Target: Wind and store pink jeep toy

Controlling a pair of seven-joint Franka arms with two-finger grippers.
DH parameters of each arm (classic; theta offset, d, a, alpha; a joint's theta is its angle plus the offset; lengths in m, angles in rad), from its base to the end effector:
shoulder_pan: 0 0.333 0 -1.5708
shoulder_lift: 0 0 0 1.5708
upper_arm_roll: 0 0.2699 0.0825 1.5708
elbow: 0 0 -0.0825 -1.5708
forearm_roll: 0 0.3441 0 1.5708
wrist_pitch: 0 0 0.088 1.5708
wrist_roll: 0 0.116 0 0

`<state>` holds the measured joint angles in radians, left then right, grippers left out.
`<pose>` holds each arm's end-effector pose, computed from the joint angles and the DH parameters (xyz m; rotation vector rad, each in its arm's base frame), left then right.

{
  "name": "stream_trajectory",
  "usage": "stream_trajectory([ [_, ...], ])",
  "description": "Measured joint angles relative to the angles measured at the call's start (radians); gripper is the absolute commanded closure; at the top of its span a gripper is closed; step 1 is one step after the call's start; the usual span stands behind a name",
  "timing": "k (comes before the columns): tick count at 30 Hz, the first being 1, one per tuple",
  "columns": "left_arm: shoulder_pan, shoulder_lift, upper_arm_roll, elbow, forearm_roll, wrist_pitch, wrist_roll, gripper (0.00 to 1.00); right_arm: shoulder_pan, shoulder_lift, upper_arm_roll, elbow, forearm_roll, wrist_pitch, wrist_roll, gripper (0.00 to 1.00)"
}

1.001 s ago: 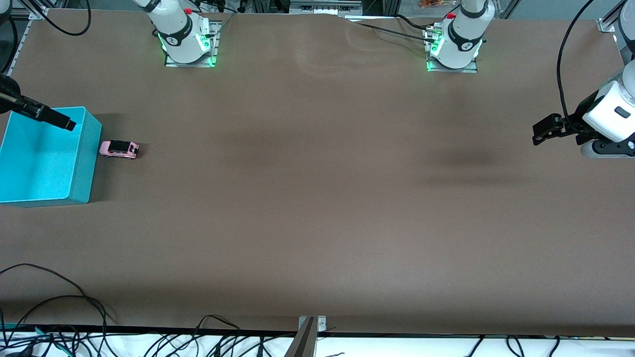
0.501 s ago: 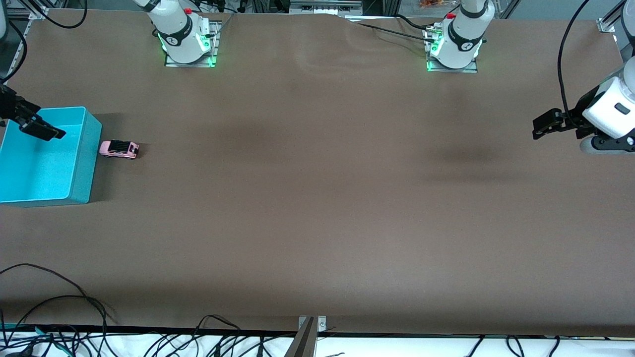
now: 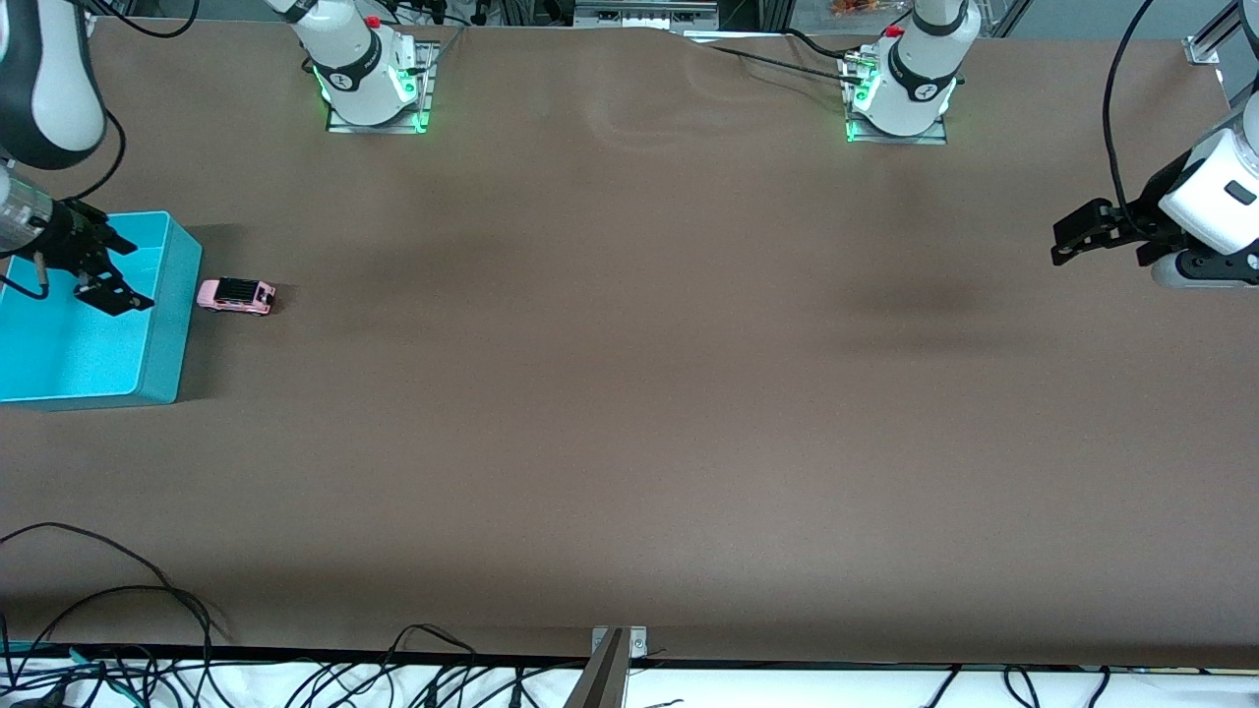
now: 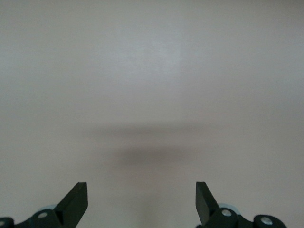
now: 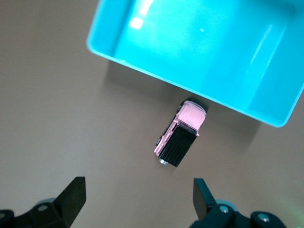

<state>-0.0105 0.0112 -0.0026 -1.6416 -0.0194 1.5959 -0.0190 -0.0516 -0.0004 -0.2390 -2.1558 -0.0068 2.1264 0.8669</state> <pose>0.5164 -0.0090 0.5352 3.1218 0.0108 -0.0893 0.4784 -0.1435 0.3633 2.6215 -1.7060 -0.0410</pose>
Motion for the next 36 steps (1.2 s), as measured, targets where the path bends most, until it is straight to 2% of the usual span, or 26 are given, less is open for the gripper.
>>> stream_trajectory([
  [15,0.0,0.0,-0.009,0.0,-0.019,-0.004,0.0,0.0,-0.016,0.031,-0.023,-0.167,0.0,0.168,0.285,0.0],
  [26,0.003,0.0,0.004,0.0,-0.021,-0.005,0.0,0.0,-0.017,0.084,-0.024,-0.279,0.005,0.362,0.316,0.0],
  [36,0.003,0.005,0.004,0.03,-0.021,-0.003,0.0,0.0,-0.024,0.147,-0.026,-0.31,0.053,0.479,0.317,0.0],
])
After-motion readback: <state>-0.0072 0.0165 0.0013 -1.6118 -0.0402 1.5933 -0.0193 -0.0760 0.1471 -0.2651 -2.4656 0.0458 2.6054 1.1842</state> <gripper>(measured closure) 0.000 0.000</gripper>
